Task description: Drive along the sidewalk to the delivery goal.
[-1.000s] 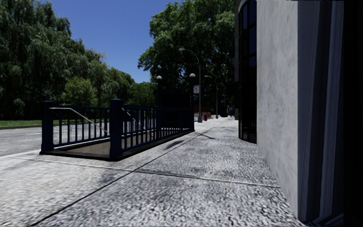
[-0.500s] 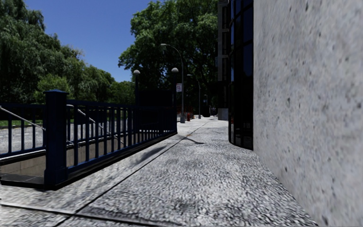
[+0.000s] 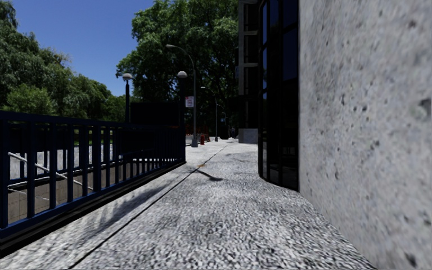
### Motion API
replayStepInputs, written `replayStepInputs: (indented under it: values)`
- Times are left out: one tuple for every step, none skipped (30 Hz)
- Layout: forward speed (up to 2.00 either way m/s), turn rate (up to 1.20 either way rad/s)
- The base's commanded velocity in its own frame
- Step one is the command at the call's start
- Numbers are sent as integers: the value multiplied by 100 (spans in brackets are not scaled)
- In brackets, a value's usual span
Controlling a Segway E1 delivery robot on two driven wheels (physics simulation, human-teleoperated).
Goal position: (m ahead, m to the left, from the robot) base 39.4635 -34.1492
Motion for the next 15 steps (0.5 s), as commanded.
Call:
replayStepInputs:
  values:
    - [200, 0]
    - [200, 0]
    - [200, 0]
    - [200, 0]
    - [200, 0]
    - [200, 0]
    - [200, 0]
    - [200, 0]
    - [200, 0]
    - [200, 0]
    - [200, 0]
    - [200, 0]
    - [200, 0]
    - [200, 0]
    - [200, 0]
